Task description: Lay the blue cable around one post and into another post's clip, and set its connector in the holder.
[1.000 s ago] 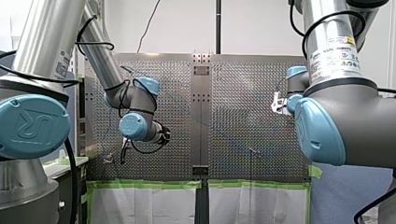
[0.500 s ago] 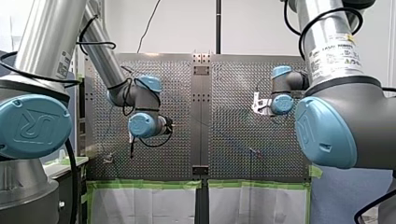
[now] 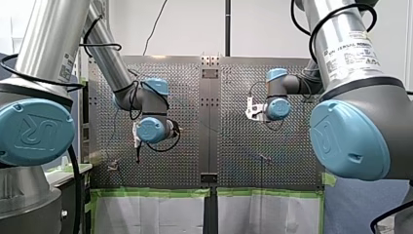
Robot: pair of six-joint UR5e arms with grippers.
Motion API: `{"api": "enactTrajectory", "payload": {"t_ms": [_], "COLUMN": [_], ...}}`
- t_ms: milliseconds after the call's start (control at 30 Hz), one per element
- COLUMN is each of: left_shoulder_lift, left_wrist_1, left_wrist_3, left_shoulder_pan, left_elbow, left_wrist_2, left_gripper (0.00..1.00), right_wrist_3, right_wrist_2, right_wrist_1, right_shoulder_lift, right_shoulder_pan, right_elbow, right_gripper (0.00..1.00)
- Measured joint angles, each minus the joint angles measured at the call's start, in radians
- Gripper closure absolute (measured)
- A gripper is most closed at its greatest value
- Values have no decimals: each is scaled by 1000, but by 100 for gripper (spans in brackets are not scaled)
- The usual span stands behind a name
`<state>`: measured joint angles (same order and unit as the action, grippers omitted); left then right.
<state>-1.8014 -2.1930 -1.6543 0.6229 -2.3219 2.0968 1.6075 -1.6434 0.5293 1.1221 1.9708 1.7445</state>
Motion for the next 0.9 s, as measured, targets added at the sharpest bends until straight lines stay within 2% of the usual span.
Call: {"api": "enactTrajectory", "payload": {"t_ms": [200, 400, 600, 900], "left_shoulder_lift": [0, 0, 0, 0], "left_wrist_1": [-1, -4, -12, -32], "left_wrist_3": [-3, -4, -4, -19], "left_shoulder_pan": [0, 0, 0, 0], "left_elbow": [0, 0, 0, 0], "left_wrist_2": [27, 45, 48, 48], "left_gripper": [0, 0, 0, 0], "right_wrist_3": [-2, -1, 4, 9], "right_wrist_2": [-49, -100, -147, -225], "right_wrist_1": [4, 41, 82, 87], "right_shoulder_lift": [-1, -2, -3, -3], "right_shoulder_pan": [50, 100, 147, 226], "right_elbow": [13, 48, 81, 107], "right_gripper": [1, 1, 1, 1]}}
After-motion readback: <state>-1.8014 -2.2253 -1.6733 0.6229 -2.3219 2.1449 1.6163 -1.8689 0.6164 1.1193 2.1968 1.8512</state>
